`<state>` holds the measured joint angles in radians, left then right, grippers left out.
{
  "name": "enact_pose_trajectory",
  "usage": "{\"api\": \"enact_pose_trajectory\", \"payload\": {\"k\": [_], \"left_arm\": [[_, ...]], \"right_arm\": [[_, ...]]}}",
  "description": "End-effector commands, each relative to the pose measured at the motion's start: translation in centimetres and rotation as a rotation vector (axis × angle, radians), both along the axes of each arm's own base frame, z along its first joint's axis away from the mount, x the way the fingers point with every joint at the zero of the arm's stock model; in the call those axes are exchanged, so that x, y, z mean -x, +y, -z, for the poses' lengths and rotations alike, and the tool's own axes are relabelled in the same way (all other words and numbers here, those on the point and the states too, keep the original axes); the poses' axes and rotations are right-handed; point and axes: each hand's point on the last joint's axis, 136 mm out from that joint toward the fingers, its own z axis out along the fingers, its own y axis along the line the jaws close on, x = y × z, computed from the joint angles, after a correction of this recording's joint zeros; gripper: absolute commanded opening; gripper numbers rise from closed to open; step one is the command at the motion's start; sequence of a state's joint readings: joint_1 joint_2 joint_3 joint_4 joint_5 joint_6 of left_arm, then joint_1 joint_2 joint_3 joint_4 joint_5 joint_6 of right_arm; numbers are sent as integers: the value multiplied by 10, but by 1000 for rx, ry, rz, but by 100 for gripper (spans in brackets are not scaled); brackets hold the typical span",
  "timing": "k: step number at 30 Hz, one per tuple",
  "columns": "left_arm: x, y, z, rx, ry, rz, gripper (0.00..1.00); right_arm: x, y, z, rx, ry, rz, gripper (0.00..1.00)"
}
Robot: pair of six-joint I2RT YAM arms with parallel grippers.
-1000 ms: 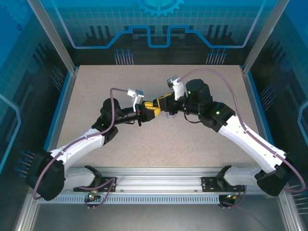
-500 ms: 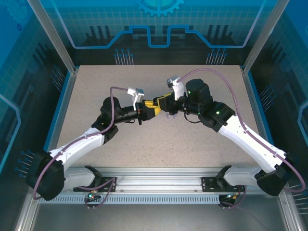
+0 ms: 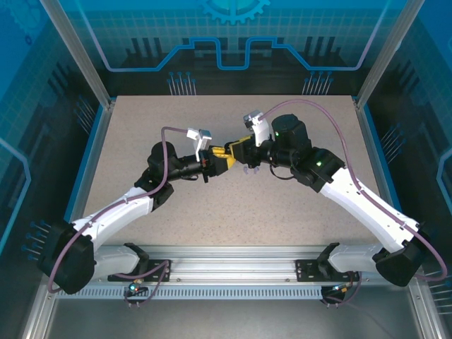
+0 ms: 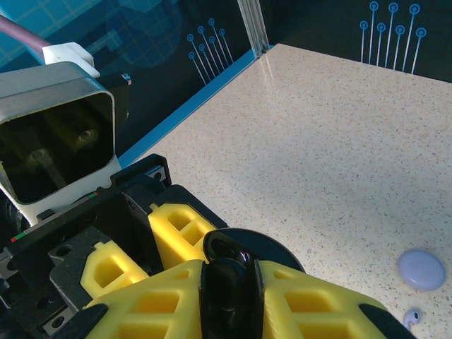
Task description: Insert the wireless bluetooth earbuds into the charging case
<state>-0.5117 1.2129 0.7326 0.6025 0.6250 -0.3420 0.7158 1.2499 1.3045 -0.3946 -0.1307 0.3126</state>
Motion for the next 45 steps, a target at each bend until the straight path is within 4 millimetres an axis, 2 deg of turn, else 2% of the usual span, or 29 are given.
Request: {"api": "enact_pose_trajectory", "payload": {"k": [1,22,36,45], "left_arm": [[-3,-1,-20,34,-40,-18,12],[-1,0,-25,38,-62,-15,12],[7,-3,-21,13,-66,33,12],[9,-6,-16,2,-58,52,12]], "right_arm": [[10,7,-8,-7,-9,-46,24],[13,5,-12,-13,-13,-51,36],[11,2,-20,-24,-12,-22,45],[6,-3,-25,-35,-6,13,47]]}}
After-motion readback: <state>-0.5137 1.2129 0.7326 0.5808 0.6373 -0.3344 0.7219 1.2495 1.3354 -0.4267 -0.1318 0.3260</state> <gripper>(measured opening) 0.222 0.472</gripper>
